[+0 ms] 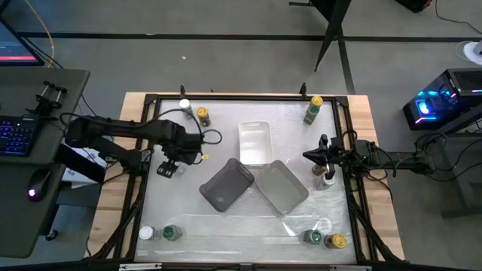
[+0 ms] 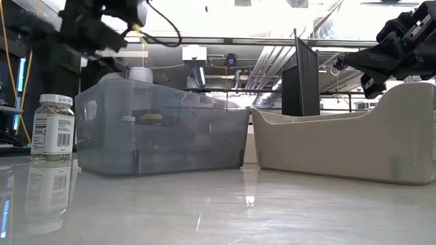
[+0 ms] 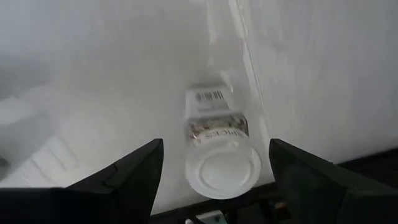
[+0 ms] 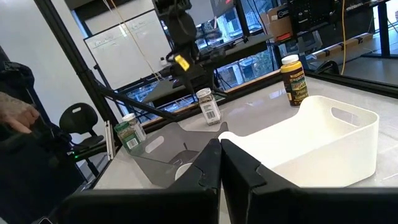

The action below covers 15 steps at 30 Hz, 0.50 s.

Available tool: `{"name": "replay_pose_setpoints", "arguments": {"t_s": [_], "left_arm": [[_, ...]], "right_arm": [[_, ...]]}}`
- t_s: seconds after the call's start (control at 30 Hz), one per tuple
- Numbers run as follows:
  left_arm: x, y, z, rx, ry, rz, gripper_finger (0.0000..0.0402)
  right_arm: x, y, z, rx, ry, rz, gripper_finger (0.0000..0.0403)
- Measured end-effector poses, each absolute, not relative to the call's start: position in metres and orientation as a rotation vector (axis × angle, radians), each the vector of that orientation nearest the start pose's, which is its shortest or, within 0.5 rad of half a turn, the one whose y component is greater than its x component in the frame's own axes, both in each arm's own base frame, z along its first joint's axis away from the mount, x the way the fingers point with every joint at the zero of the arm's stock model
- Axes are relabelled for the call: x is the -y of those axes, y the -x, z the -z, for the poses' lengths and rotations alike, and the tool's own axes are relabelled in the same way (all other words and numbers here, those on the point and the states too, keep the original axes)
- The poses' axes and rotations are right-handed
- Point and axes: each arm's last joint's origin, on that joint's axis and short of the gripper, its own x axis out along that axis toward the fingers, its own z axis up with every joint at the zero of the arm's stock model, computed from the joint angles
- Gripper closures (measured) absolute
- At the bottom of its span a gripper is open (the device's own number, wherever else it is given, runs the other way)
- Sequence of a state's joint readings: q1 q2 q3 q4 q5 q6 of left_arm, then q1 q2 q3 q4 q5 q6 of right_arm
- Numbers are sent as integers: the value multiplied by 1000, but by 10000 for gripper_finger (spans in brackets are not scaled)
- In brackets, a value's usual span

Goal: Sort spices by type
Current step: Put the white seasoning bottle into the black bin

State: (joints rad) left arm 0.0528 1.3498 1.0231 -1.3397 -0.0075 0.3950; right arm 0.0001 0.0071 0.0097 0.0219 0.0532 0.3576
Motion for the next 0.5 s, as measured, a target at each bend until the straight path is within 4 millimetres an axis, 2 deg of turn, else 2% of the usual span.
{"name": "replay_pose_setpoints", "arguments": {"t_s": [0.2,0.5], "left_arm": [[-7,-192,-217,-1741,-235,275,121],[-8,-197,-204,-1662,-218,196,122]], "right_arm": [[2,-97,-168,34,-358,48,402],[2,-97,-168,34,-358,48,402]]}}
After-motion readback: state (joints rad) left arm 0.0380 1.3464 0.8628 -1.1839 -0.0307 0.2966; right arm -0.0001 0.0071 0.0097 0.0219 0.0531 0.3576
